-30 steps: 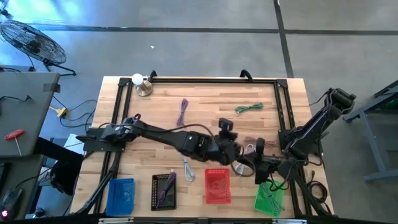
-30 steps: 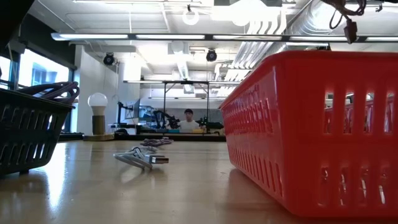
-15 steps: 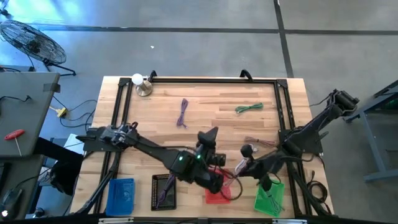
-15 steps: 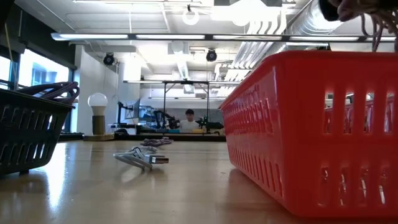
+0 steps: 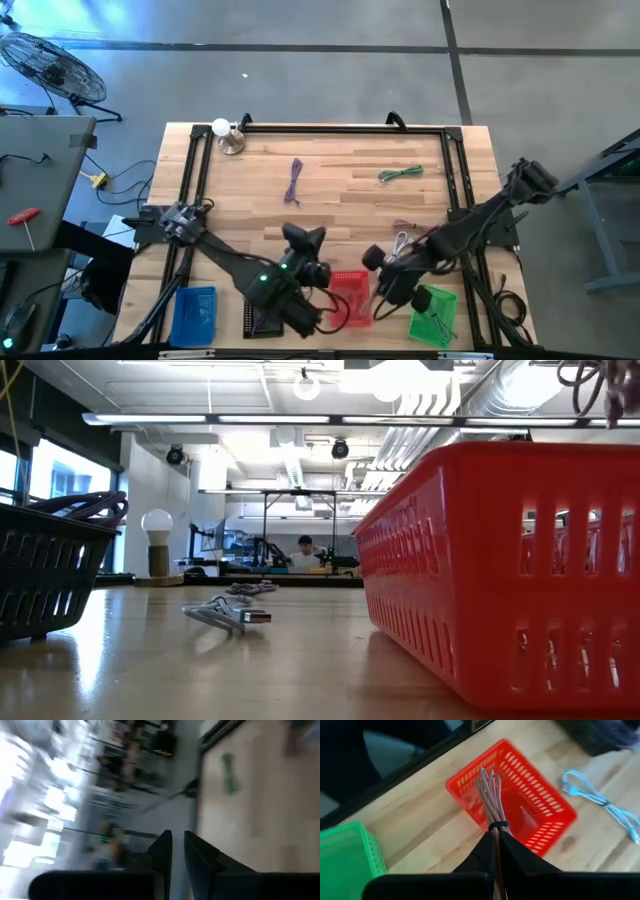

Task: Pick & Place USB Port
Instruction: Put the top pink charger cable into the red bin

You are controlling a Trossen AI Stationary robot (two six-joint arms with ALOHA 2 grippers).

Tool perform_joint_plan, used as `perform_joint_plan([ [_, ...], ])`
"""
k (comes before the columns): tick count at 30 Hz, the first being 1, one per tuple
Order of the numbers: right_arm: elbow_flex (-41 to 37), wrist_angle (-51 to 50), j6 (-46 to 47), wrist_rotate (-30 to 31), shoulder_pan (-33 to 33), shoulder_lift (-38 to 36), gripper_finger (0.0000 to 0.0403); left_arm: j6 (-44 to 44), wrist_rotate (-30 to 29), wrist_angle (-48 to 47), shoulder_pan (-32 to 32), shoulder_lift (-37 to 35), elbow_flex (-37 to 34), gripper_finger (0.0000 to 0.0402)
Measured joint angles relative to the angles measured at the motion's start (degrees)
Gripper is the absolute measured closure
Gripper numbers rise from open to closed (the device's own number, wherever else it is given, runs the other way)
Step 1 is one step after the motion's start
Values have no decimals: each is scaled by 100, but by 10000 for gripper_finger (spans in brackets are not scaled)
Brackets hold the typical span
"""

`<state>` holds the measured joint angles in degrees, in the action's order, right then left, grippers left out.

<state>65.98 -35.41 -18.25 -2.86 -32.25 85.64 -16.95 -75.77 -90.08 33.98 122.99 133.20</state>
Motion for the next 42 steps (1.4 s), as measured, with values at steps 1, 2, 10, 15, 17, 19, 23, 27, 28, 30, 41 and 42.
perform_joint_plan([
  [1,139,-110,-101,-47,4,164,400,-109,336,45,10,-97,-40,357],
  [2,260,-216,-215,-71,8,324,400,-175,794,0,41,-204,-58,357],
  [10,1022,-623,-935,-261,107,1267,400,-926,2360,7,17,-562,-49,357],
  [15,1211,-577,-1288,-566,239,1615,400,-935,2400,6,17,-598,-49,357],
  [17,1196,-521,-1362,-680,302,1739,400,-939,2406,7,17,-598,-49,357],
  [19,1193,-526,-1434,-724,342,1857,400,-976,2449,6,17,-598,-49,357],
  [23,1193,-403,-1572,-756,349,2069,400,-1097,2468,6,17,-595,-49,357],
  [27,1193,-284,-1660,-1043,347,2239,400,-1097,2468,6,17,-595,-51,357],
  [28,1193,-252,-1669,-1085,347,2280,401,-1096,2467,6,17,-595,-51,357],
  [30,1193,-233,-1675,-1124,373,2344,398,-1077,2470,8,16,-595,-51,357],
  [41,1188,14,-1428,-700,428,2385,308,-1094,2734,6,17,-595,-51,357],
  [42,1188,15,-1391,-698,428,2383,300,-1111,2741,6,17,-595,-51,357],
])
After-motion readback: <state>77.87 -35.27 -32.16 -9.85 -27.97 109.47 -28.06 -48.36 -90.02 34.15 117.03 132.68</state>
